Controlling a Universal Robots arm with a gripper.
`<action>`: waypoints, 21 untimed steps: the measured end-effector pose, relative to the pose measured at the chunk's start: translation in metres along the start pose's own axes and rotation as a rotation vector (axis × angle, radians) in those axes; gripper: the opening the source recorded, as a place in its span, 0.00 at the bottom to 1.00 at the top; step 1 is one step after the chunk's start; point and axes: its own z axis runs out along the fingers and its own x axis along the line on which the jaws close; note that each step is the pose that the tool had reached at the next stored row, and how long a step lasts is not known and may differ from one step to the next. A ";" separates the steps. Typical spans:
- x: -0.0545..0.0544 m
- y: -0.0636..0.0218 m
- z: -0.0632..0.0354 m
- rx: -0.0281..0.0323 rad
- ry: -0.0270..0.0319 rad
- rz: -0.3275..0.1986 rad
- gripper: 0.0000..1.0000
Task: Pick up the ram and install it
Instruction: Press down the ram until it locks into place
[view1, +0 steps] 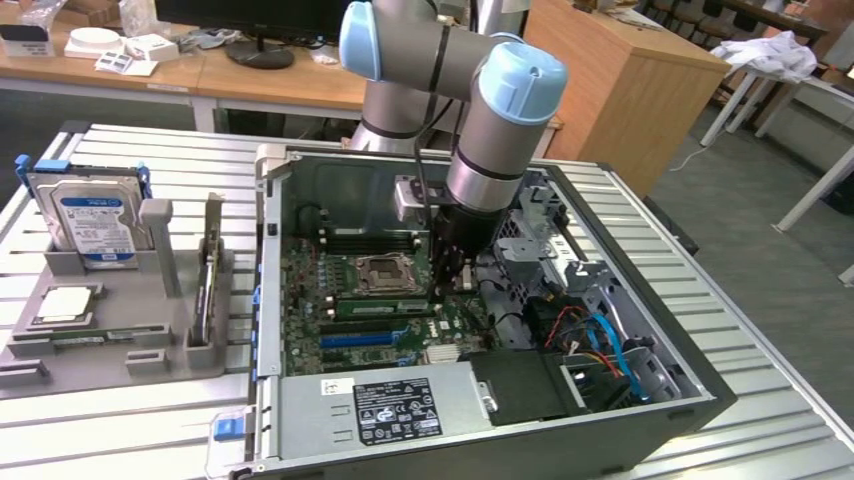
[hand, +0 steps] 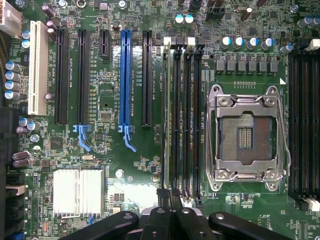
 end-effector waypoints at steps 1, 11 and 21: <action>0.000 0.0000 -0.0004 0.0001 -0.0003 0.000 0.11; 0.000 0.0005 -0.0157 0.0000 0.0002 0.000 0.11; 0.000 0.0009 -0.0268 0.0001 -0.0002 0.000 0.11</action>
